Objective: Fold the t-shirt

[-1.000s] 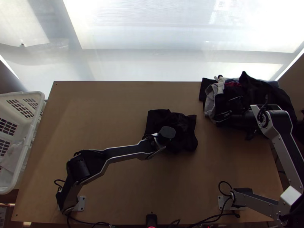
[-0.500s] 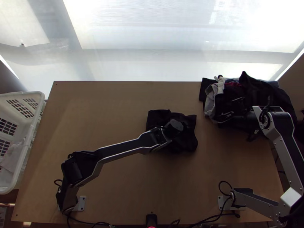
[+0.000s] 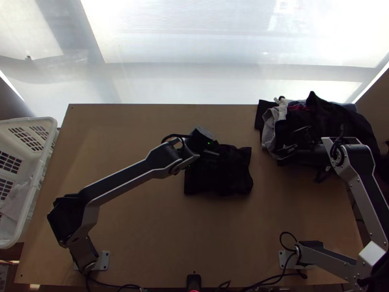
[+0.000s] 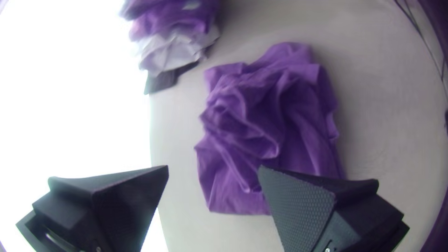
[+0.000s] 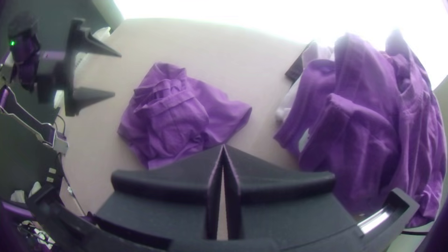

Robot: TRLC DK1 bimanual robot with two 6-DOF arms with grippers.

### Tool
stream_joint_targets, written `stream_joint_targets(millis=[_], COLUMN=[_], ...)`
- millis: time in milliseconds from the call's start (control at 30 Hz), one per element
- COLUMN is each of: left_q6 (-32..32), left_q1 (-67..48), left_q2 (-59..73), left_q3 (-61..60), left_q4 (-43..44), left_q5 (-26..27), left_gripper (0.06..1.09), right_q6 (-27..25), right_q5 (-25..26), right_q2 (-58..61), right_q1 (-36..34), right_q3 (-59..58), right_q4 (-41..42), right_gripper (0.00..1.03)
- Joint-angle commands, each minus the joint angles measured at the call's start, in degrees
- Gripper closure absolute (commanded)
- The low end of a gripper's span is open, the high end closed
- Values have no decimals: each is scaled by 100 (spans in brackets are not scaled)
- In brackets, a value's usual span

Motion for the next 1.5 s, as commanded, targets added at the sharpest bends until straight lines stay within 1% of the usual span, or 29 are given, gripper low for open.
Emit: stream_joint_targets(millis=[0, 67, 133, 200, 267, 300, 333, 400, 467, 600, 633, 733, 833, 967, 1167, 1233, 1400, 1467], left_q6=[-2892, -3744, -4500, -4869, -5309, -5546, -5713, -6223, -6530, -7058, -7128, -7225, -7260, -7216, -7014, -6935, -7005, -6970], left_q1=[792, 889, 1038, 1179, 1284, 1390, 1513, 1794, 1996, 2075, 2022, 1917, 1847, 1803, 1820, 1838, 1970, 2014], left_q2=[-266, -142, -2, 86, 174, 227, 341, 596, 824, 1009, 1026, 1325, 1642, 1800, 1897, 1888, 1730, 1642], left_q3=[247, 230, 203, 116, 63, 36, 28, 168, 326, 546, 546, 529, 511, 370, 98, 36, -113, -113], left_q4=[-816, -1071, -1291, -1414, -1484, -1484, -1484, -1519, -1537, -1484, -1423, -1361, -1317, -1150, -1115, -1124, -1124, -1124], left_q5=[-93, 162, 689, 1541, 1954, 2297, 2719, 3378, 3967, 4828, 4890, 4899, 5031, 4987, 4415, 4319, 4354, 4354], left_gripper=[26, 38, 54, 75, 94, 102, 105, 105, 105, 105, 105, 105, 105, 105, 105, 105, 105, 105], right_q6=[144, 214, 249, 249, 249, 240, 232, 214, 196, 196, 214, 249, 240, 232, 196, 179, 196, 196], right_q5=[-3, 6, 6, 6, 6, 6, 6, 6, 6, 6, 6, -3, -3, -3, -82, -99, -345, -372], right_q2=[235, 428, 657, 965, 1334, 1527, 1694, 2002, 2221, 2582, 2678, 3012, 3250, 3566, 3953, 4120, 4542, 4647], right_q1=[615, 949, 1274, 1503, 1635, 1687, 1740, 1863, 1995, 2241, 2302, 2531, 2768, 2830, 2839, 2847, 2856, 2900], right_q3=[-88, 0, 176, 378, 580, 703, 809, 993, 1178, 1530, 1626, 1969, 2224, 2461, 2611, 2663, 2690, 2681], right_q4=[121, 182, 253, 340, 384, 384, 384, 384, 384, 481, 525, 543, 569, 578, 710, 762, 920, 956], right_gripper=[100, 100, 100, 100, 100, 100, 100, 100, 100, 100, 100, 100, 100, 100, 100, 100, 100, 100])
